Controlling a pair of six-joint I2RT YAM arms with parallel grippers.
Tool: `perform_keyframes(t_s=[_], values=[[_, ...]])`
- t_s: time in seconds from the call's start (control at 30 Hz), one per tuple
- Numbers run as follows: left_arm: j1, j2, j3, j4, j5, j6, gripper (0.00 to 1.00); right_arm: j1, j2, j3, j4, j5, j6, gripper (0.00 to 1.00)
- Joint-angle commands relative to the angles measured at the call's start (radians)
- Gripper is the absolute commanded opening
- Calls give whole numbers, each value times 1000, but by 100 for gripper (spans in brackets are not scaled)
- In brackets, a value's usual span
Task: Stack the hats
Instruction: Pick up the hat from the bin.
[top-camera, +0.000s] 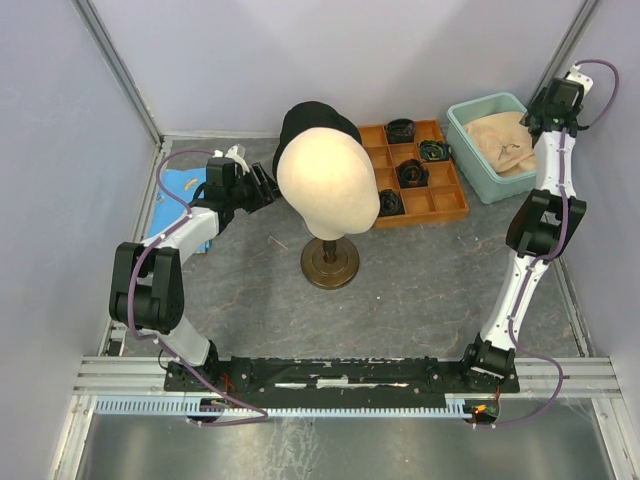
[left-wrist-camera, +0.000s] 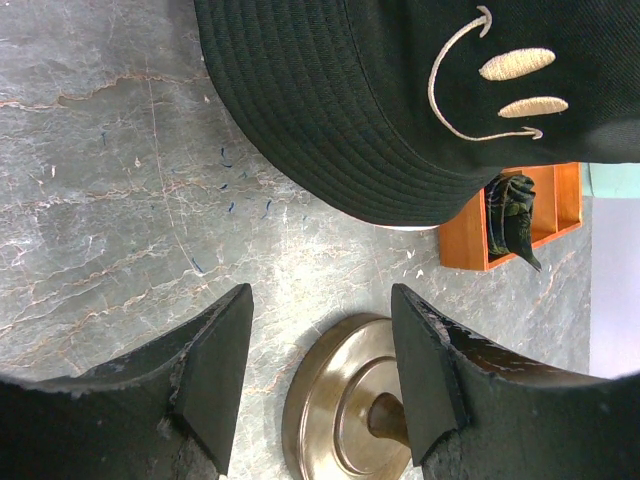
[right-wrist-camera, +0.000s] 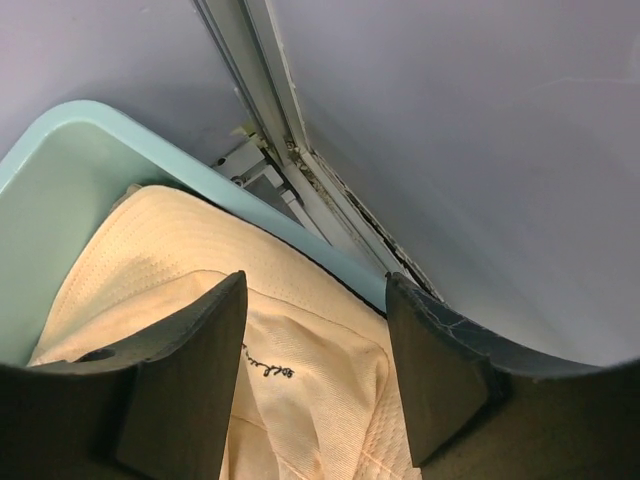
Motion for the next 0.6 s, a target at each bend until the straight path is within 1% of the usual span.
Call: perform_keyframes(t_s=[0.0, 0.1, 0.13, 0.2, 0.37, 0.4, 0.47, 0.5, 0.57], values=[[6, 10, 34, 43, 33, -26, 64, -4, -14, -19, 14, -19, 24, 63], [7, 9, 30, 43, 34, -25, 64, -4, -25, -42, 19, -26, 33, 54], [7, 9, 28, 43, 33, -26, 64, -5, -28, -50, 19, -29, 35, 46], [7, 6, 22, 45, 34, -27, 64, -5, -34, -65, 21, -39, 41, 34], [8, 5, 17, 52, 35, -28, 64, -4, -51, -97, 21, -44, 44, 24], [9, 4, 16, 52, 36, -29, 64, -4, -52, -99, 21, -44, 46, 20], [9, 4, 16, 52, 38, -29, 64, -4, -58, -100, 19, -49, 53, 2], [10, 4, 16, 52, 38, -29, 64, -2, -63, -100, 20, -56, 58, 0], [11, 2, 16, 53, 40, -29, 64, -1, -81, -100, 28, -92, 69, 0]])
